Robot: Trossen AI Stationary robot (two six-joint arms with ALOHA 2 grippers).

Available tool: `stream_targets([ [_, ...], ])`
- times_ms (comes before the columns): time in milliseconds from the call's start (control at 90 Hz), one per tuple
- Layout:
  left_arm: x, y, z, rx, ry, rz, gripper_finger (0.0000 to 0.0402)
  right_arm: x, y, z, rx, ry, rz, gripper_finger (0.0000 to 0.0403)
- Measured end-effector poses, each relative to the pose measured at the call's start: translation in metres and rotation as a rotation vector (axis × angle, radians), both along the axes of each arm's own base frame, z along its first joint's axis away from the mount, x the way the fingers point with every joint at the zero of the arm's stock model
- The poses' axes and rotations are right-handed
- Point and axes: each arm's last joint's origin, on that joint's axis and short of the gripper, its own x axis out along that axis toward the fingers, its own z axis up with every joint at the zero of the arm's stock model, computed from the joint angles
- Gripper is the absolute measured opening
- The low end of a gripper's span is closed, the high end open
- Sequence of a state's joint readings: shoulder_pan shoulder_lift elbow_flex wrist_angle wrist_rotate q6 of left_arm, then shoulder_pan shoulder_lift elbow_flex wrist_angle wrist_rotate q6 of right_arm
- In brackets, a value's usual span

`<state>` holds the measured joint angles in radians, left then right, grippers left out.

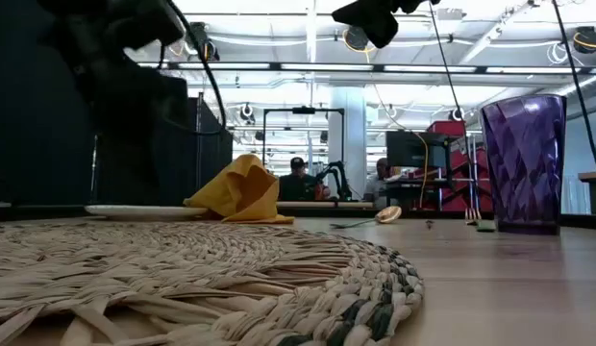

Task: Set table place
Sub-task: Move the brown table mat to the center of the table

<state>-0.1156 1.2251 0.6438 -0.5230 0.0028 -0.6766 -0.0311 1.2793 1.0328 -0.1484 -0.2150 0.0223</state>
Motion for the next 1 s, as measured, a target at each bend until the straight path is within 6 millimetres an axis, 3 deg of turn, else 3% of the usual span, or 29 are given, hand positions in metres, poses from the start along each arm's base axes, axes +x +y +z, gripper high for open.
stream_targets([
  [189,-0.005,-0.027,0.005,-0.236,0.056,-0.102,0.0000,0.000,0.000,0.000,0.000,0.000,0.000,0.0210],
  [400,-0.005,-0.047,-0.008,-0.354,0.180,-0.136,0.0000,0.000,0.000,0.000,0.003,0.000,-0.002,0.0210],
  [733,0.016,-0.057,-0.040,-0.411,0.234,-0.179,0.0000,0.000,0.000,0.000,0.002,-0.002,-0.001,0.0210],
  [1000,0.032,-0.060,-0.041,-0.448,0.262,-0.210,0.0000,-0.002,-0.001,0.003,-0.026,-0.018,0.008,0.0210],
])
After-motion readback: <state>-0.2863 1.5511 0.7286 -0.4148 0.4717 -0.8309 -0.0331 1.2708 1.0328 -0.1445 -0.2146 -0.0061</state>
